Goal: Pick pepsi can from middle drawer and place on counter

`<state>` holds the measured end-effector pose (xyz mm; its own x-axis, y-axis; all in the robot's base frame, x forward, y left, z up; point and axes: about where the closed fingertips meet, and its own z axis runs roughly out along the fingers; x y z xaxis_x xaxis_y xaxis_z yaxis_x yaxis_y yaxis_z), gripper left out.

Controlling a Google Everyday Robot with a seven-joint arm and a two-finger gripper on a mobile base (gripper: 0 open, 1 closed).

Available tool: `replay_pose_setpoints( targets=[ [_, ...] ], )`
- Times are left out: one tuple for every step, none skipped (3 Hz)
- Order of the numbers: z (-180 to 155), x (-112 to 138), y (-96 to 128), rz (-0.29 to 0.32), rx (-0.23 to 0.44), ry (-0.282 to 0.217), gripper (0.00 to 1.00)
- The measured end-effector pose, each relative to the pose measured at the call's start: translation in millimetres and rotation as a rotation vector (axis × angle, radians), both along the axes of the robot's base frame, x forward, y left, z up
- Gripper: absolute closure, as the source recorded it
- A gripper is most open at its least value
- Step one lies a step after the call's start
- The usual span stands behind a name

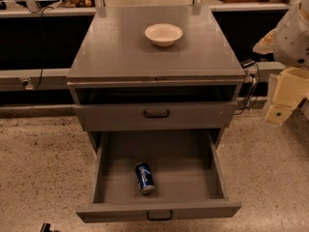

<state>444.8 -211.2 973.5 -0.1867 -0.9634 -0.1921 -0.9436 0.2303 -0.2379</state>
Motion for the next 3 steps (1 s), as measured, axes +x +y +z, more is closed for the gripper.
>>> replay_pose_setpoints(
  targets=[
    [-35.2,24.5,24.7,0.159,-0.104,0.092,0.0],
    [-91.9,49.9,58.2,0.407,-0.188,0.148,0.0],
    [-92.3,53.0,59.0,0.459,-0.194,0.128,0.0]
  ],
)
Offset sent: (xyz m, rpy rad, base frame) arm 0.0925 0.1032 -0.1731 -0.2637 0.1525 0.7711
